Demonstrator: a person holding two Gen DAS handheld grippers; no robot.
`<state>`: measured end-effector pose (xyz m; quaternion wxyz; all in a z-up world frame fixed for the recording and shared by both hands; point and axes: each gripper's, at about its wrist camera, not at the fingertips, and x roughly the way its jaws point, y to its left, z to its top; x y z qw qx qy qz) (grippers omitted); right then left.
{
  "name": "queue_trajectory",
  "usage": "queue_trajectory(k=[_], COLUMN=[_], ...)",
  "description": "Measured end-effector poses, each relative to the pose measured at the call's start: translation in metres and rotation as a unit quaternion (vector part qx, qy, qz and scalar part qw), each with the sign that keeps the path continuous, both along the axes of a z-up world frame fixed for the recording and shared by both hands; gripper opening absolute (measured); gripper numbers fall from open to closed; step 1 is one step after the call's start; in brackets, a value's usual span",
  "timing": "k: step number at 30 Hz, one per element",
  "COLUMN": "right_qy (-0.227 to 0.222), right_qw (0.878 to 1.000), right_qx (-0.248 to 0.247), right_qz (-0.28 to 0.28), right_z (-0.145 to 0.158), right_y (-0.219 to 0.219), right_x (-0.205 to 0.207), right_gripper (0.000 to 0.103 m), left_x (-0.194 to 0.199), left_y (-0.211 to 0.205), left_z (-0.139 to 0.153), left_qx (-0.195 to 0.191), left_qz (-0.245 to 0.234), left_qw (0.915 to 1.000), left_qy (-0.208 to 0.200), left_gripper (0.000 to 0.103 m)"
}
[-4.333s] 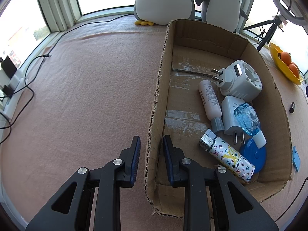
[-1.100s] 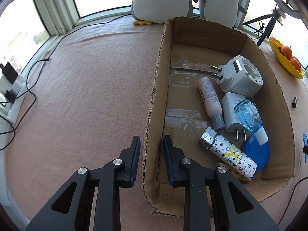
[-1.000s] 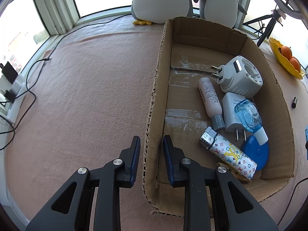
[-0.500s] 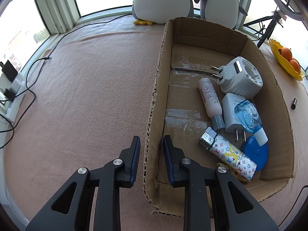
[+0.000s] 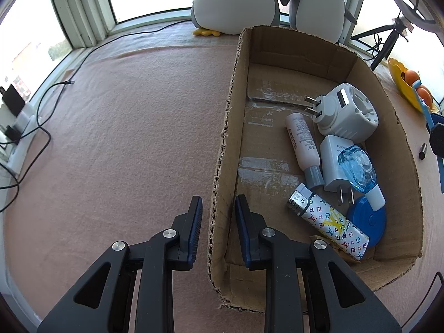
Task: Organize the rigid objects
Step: 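Carry the blue phone stand into the box and release it with the right tool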
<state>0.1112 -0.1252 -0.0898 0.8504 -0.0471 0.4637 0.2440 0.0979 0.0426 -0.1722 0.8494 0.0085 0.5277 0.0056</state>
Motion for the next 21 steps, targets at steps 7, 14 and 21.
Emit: queue_trajectory(k=[7,14,21], right_qy=[0.008,0.007,-0.006], right_qw=[1.0,1.0,1.0], right_qx=[-0.007,-0.005,-0.003], right_qz=[0.012,0.013,-0.003], right_z=[-0.012,-0.014,-0.008], right_y=[0.021,0.026,0.019], right_x=[0.006,0.009,0.01], right_gripper=[0.033,0.041,0.053], left_x=[0.0,0.0,0.0], left_y=[0.0,0.001,0.001], left_z=[0.0,0.0,0.0], left_qx=[-0.001,0.0,0.0], left_qz=[0.001,0.0,0.0], left_qw=[1.0,1.0,1.0], left_qy=[0.0,-0.001,-0.001], left_gripper=[0.023,0.023,0.023])
